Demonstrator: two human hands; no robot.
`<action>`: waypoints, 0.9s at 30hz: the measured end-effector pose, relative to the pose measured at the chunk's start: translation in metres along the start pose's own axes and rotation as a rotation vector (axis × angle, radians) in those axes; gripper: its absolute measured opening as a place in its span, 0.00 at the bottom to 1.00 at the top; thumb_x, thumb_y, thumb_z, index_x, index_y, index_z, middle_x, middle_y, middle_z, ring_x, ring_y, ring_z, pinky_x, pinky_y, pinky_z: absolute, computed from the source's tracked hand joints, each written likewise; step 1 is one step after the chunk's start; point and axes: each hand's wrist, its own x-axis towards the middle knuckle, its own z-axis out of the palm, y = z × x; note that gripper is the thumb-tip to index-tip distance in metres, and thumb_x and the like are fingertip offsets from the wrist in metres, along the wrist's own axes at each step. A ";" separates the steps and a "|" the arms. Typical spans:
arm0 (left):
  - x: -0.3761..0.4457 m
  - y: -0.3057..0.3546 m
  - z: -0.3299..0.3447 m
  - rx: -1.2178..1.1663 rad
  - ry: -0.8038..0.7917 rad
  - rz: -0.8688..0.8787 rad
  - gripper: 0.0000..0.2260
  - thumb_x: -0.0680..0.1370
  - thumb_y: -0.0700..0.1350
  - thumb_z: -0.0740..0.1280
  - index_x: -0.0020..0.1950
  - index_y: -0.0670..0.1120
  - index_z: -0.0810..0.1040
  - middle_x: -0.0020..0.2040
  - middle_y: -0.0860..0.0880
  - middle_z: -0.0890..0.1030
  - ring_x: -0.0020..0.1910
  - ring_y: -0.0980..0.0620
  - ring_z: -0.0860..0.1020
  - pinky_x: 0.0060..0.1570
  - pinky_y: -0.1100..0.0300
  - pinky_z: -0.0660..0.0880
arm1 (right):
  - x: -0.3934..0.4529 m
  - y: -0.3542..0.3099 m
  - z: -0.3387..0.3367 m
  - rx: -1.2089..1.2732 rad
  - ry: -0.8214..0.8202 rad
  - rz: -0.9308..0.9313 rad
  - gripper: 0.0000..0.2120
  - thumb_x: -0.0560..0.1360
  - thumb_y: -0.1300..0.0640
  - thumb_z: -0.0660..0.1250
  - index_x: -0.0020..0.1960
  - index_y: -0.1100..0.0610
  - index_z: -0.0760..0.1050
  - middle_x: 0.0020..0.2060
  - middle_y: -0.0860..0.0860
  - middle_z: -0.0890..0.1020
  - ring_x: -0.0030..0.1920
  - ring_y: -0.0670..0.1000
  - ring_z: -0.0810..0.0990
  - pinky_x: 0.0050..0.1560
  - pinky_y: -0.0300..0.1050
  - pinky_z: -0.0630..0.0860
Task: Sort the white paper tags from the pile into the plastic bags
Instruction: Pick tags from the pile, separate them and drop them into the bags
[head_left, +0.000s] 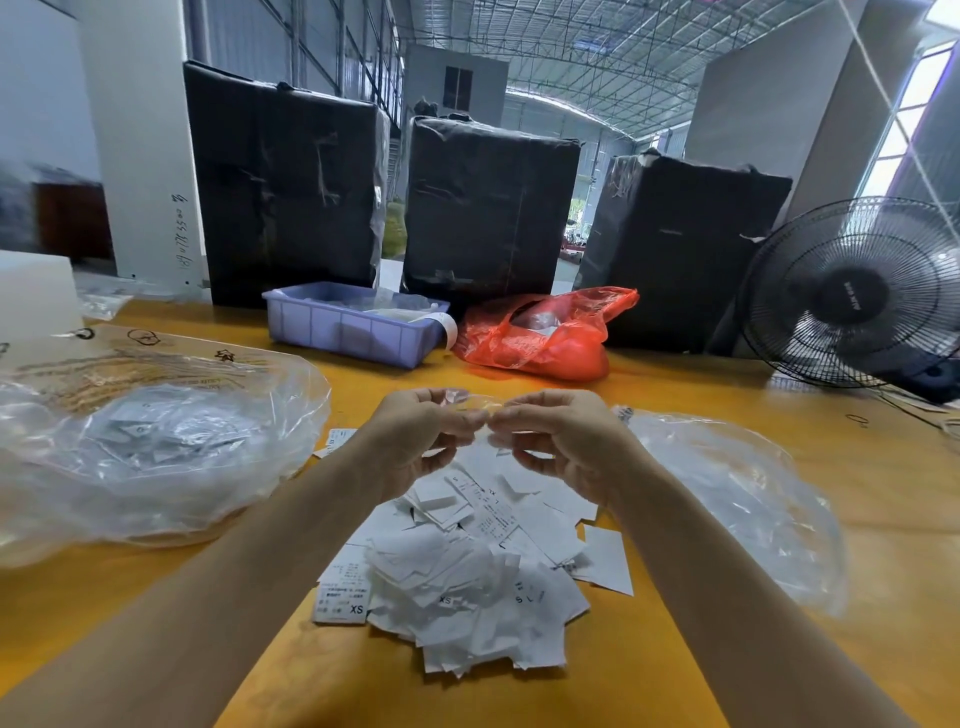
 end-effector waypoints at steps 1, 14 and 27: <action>0.000 0.001 -0.002 0.067 -0.027 0.000 0.16 0.68 0.35 0.74 0.54 0.46 0.76 0.41 0.47 0.83 0.41 0.52 0.79 0.43 0.58 0.71 | 0.000 -0.001 -0.001 -0.040 0.039 -0.034 0.05 0.69 0.65 0.73 0.43 0.59 0.78 0.32 0.51 0.83 0.34 0.46 0.83 0.42 0.43 0.75; 0.001 -0.008 -0.010 0.415 -0.050 0.070 0.05 0.67 0.37 0.77 0.37 0.40 0.81 0.30 0.46 0.82 0.27 0.56 0.79 0.30 0.67 0.74 | 0.003 0.011 -0.008 -0.890 0.059 -0.036 0.08 0.73 0.60 0.72 0.46 0.65 0.78 0.39 0.61 0.83 0.36 0.54 0.82 0.39 0.45 0.80; -0.001 -0.005 -0.008 0.264 -0.007 0.001 0.12 0.68 0.30 0.73 0.47 0.41 0.78 0.31 0.49 0.84 0.29 0.54 0.82 0.26 0.67 0.75 | 0.008 0.028 -0.020 -1.120 0.121 0.118 0.12 0.66 0.65 0.76 0.48 0.68 0.81 0.40 0.59 0.84 0.36 0.55 0.83 0.43 0.49 0.82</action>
